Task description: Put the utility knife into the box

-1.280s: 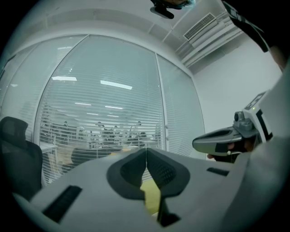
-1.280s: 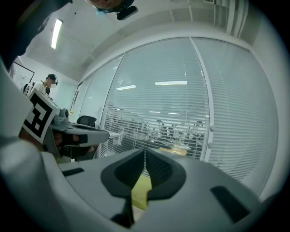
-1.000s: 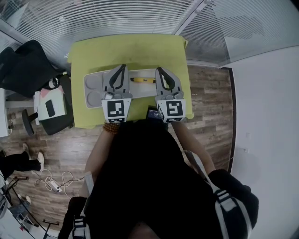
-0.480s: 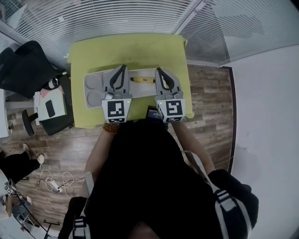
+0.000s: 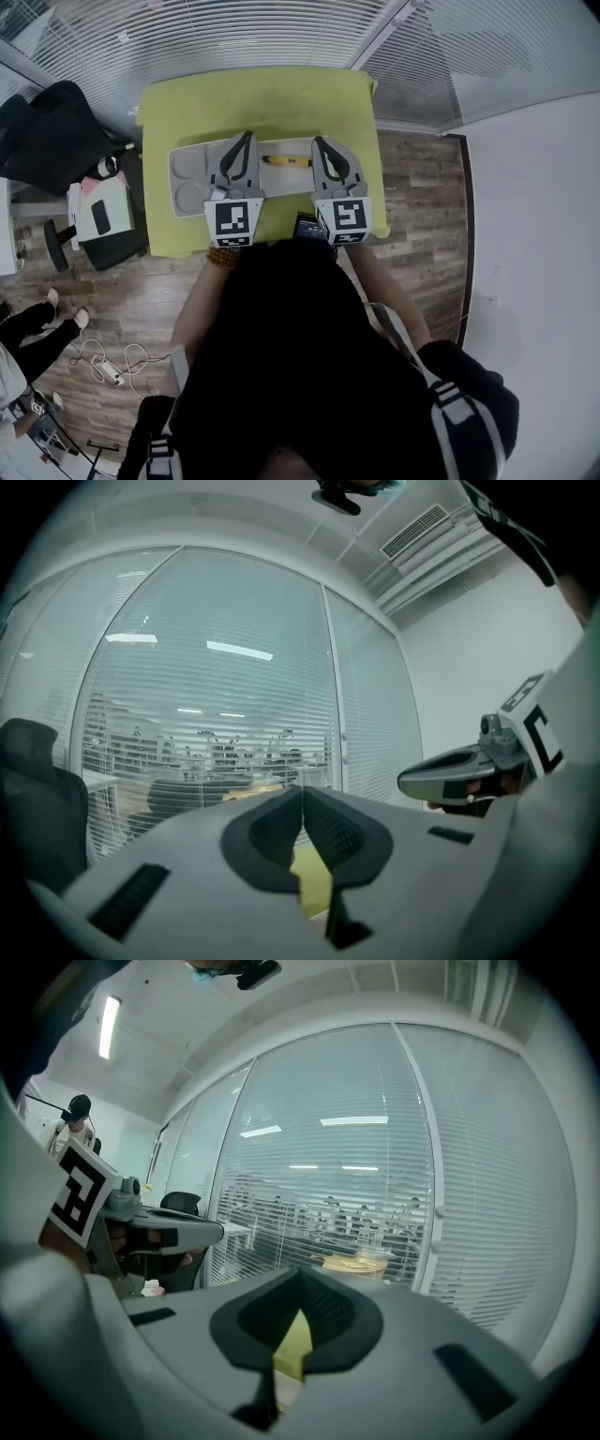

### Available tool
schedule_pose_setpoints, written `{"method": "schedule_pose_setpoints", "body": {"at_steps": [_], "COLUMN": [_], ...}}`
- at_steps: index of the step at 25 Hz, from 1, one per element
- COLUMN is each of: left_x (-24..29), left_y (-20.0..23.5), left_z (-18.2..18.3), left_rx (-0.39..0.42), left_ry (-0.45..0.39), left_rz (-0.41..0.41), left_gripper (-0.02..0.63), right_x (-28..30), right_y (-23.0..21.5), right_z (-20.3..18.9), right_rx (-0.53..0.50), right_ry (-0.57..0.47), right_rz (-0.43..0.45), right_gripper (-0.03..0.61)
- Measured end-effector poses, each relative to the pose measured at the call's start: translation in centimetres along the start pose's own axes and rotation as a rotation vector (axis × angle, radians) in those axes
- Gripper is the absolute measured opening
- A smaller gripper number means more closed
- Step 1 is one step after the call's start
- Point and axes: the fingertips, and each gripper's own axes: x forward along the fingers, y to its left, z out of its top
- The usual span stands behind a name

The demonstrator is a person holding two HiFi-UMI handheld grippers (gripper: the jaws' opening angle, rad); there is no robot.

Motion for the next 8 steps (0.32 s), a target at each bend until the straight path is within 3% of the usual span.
{"method": "schedule_pose_setpoints", "body": {"at_steps": [8], "left_x": [0.16], "left_y": [0.33], "left_z": [-0.36], "left_rx": [-0.008], "left_ry": [0.011], "left_rz": [0.006], "left_gripper": [0.012], "right_x": [0.63], "right_y": [-0.26], "right_z": [-0.89], "right_rx": [-0.008], "right_ry": [0.029], "right_rz": [0.008], "right_gripper": [-0.003]}}
